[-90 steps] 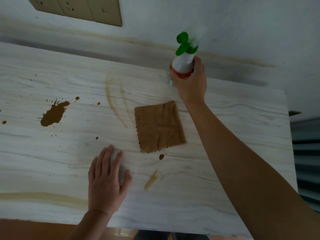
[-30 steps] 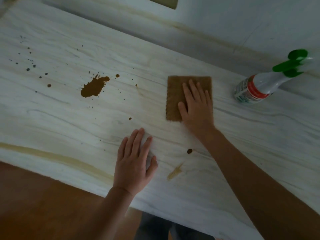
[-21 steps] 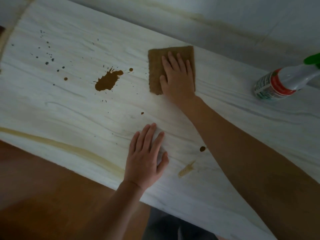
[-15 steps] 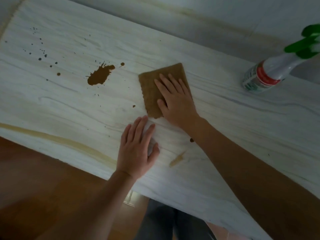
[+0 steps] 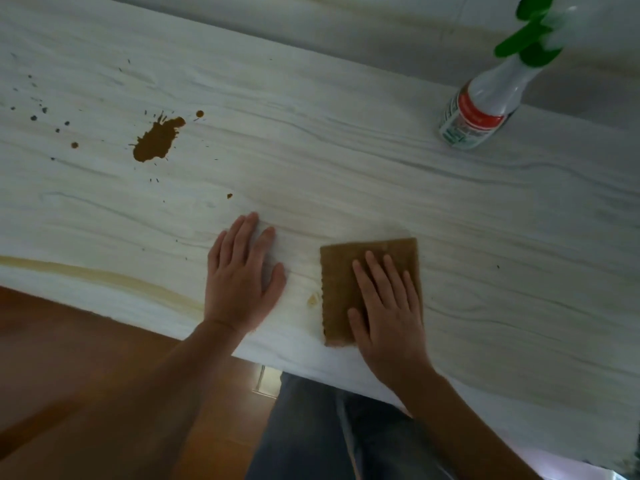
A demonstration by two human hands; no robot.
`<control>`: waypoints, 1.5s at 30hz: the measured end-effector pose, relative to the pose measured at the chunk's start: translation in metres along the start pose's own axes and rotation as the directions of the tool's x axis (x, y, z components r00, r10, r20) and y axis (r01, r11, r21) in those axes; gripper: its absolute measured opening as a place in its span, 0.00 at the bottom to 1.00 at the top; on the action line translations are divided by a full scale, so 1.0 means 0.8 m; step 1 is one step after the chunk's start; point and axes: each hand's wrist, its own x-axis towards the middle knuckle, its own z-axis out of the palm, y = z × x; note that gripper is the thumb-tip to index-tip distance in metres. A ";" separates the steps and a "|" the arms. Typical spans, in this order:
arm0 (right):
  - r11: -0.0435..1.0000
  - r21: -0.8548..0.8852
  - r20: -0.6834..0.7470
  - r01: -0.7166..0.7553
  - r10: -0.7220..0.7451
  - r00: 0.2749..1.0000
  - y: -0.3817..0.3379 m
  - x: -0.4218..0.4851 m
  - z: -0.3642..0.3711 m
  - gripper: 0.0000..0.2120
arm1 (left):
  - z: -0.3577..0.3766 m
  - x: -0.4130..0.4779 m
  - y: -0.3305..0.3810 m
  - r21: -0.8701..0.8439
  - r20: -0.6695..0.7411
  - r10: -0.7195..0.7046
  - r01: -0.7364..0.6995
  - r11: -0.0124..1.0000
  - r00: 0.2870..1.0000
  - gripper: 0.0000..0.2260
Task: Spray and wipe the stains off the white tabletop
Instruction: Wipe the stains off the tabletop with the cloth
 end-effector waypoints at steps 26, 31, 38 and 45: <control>0.883 0.115 -0.155 -0.455 0.468 0.870 -0.075 -0.023 0.024 0.31 | -0.003 -0.002 -0.006 -0.115 -0.004 0.042 -0.042 0.993 0.999 0.27; 0.778 0.193 -0.158 -0.598 0.626 0.764 -0.152 -0.063 0.058 0.31 | -0.001 -0.001 -0.008 -0.121 -0.014 0.046 -0.047 0.992 0.999 0.26; 0.962 0.059 -0.106 -0.267 0.272 0.956 -0.118 -0.016 0.043 0.32 | 0.004 -0.003 -0.009 -0.138 -0.040 0.058 -0.063 0.988 0.997 0.25; 0.840 0.116 -0.210 -0.531 0.543 0.813 -0.037 0.018 0.015 0.33 | 0.006 -0.003 -0.010 -0.149 -0.034 0.046 -0.050 0.987 0.998 0.26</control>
